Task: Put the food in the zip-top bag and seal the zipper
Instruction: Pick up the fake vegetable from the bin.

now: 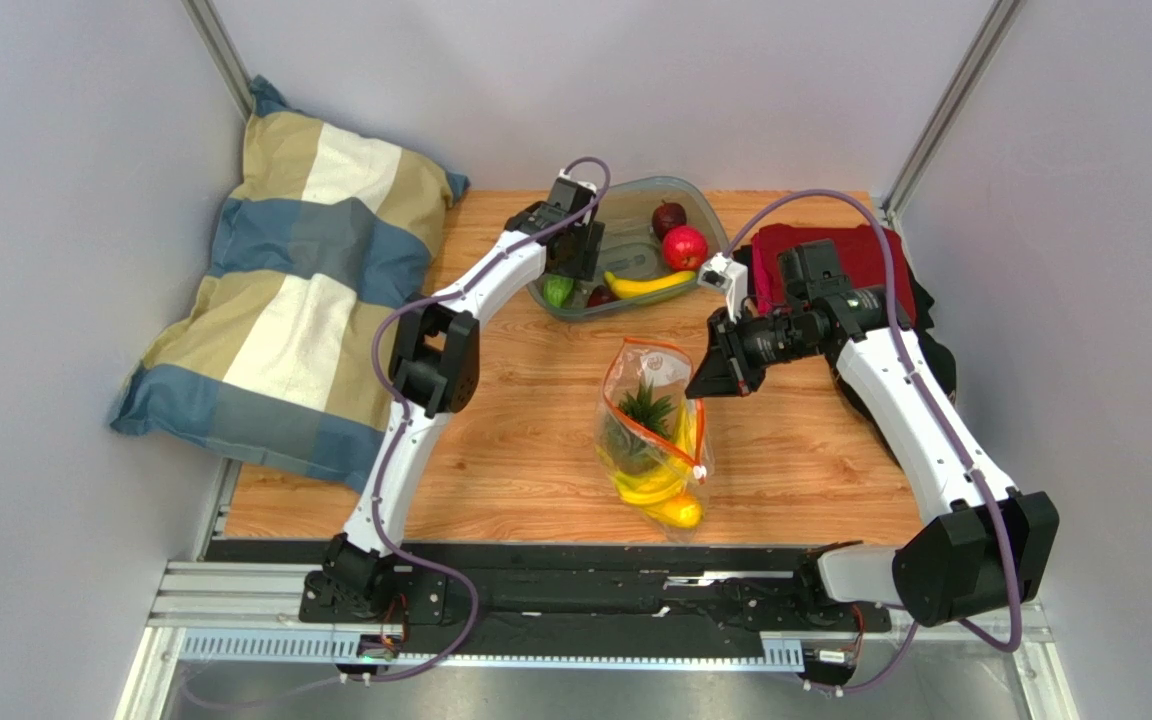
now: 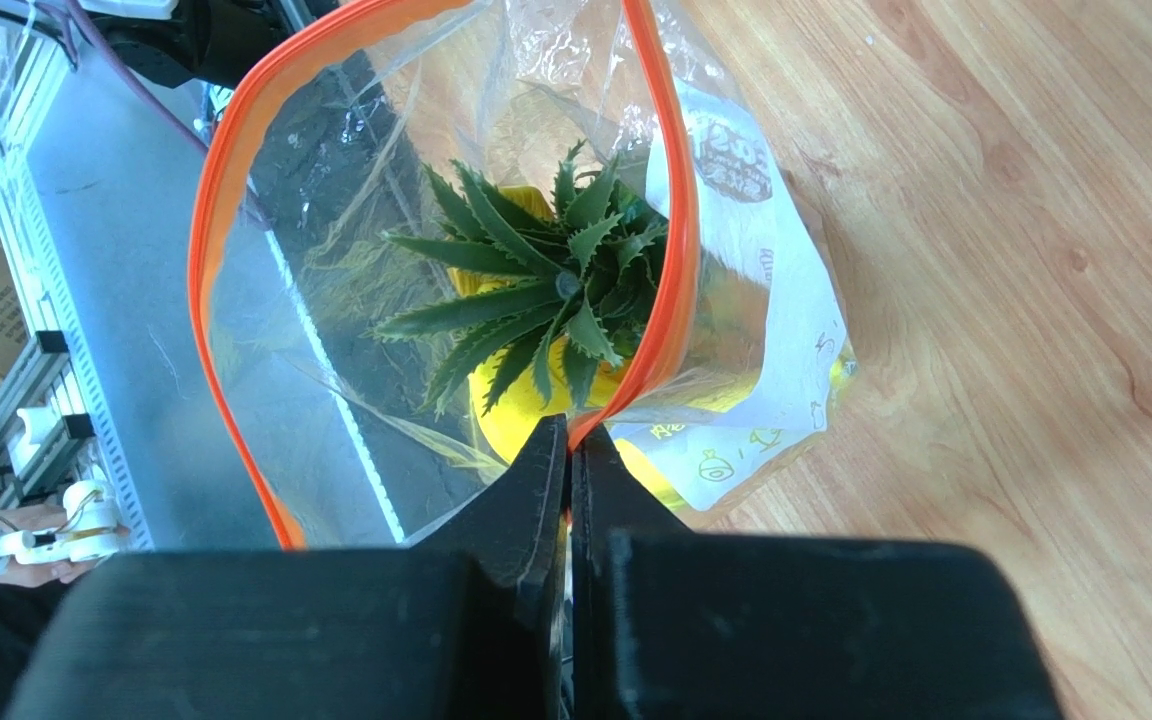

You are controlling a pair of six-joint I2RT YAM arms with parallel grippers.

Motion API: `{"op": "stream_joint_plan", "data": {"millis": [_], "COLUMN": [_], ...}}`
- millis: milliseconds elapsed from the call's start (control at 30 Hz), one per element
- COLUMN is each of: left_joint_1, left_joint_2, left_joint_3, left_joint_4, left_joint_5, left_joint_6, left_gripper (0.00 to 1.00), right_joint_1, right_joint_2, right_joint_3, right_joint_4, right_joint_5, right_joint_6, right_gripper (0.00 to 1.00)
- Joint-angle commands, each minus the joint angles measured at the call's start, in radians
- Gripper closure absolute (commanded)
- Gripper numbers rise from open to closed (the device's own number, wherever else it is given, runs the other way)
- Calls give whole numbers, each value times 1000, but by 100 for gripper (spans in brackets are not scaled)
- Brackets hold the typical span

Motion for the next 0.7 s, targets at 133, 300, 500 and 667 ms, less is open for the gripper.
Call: {"op": "stream_joint_plan", "data": {"millis": [133, 300, 500, 667], "left_joint_1": [3, 3, 6, 6], "left_joint_2": [12, -26, -326, -575], "left_joint_3": [63, 42, -182, -291], "left_joint_4": [-19, -27, 272, 471], "left_joint_5": [180, 215, 283, 496], "left_joint_6": [-48, -59, -30, 59], "left_gripper": [48, 71, 84, 97], "right_joint_1": [-4, -2, -2, -2], "right_joint_2": [8, 40, 58, 68], "right_joint_3": [63, 82, 82, 97], "right_joint_4": [44, 39, 18, 6], "right_joint_5": [-49, -57, -84, -98], "right_joint_6": [-65, -86, -132, -140], "right_gripper": [100, 100, 100, 100]}}
